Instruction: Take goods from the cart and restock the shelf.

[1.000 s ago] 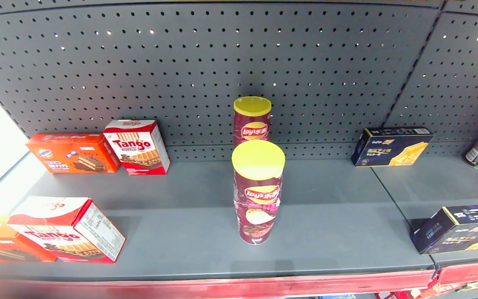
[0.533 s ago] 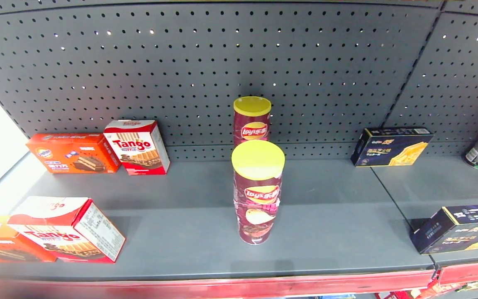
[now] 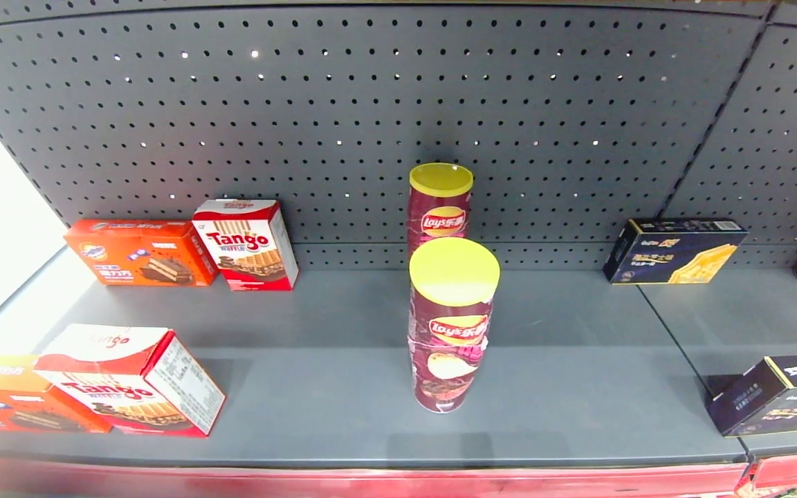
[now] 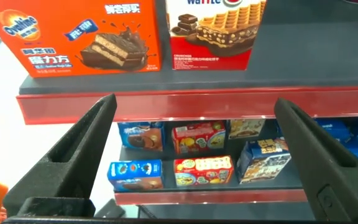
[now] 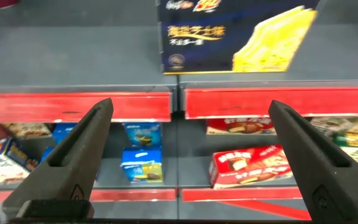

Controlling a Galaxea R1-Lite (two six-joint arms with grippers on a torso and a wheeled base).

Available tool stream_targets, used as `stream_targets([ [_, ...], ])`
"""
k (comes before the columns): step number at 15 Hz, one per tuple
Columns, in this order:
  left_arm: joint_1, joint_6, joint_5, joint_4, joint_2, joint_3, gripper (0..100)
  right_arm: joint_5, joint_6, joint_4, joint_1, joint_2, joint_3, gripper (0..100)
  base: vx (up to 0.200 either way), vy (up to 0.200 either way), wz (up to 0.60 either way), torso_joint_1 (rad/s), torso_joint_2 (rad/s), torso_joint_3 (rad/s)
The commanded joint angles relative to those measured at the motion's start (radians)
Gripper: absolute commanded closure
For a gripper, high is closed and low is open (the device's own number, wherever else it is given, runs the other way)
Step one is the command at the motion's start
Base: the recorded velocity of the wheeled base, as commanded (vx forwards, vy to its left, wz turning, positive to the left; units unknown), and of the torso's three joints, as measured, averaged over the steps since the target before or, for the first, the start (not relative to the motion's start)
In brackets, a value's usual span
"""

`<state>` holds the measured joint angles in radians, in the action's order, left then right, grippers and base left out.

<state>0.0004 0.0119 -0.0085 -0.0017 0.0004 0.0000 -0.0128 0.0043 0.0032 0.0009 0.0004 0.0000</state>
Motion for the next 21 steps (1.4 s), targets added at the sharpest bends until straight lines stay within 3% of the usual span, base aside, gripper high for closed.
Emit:
stream_targets([
  [1, 0.0, 0.0, 0.001, 0.0, 0.0, 0.0, 0, 0.0, 0.0, 0.0, -0.001, 0.0, 0.0, 0, 0.0, 0.0, 0.0, 0.0, 0.0, 0.0],
  [9, 0.0, 0.0, 0.002, 0.0, 0.0, 0.0, 0, 0.0, 0.0, 0.0, -0.001, 0.0, 0.0, 0, 0.0, 0.0, 0.0, 0.0, 0.0, 0.0],
  [12, 0.0, -0.001, -0.013, 0.0, 0.0, 0.0, 0, 0.0, 0.0, 0.0, -0.001, 0.0, 0.0, 0, -0.2, 0.0, 0.0, 0.004, 0.0, 0.002],
  [21, 0.0, 0.0, -0.013, 0.0, 0.0, 0.0, 0, 0.004, -0.001, 0.001, -0.001, 0.0, -0.002, 0, 0.0, 0.0, 0.0, 0.0, 0.0, 0.0],
])
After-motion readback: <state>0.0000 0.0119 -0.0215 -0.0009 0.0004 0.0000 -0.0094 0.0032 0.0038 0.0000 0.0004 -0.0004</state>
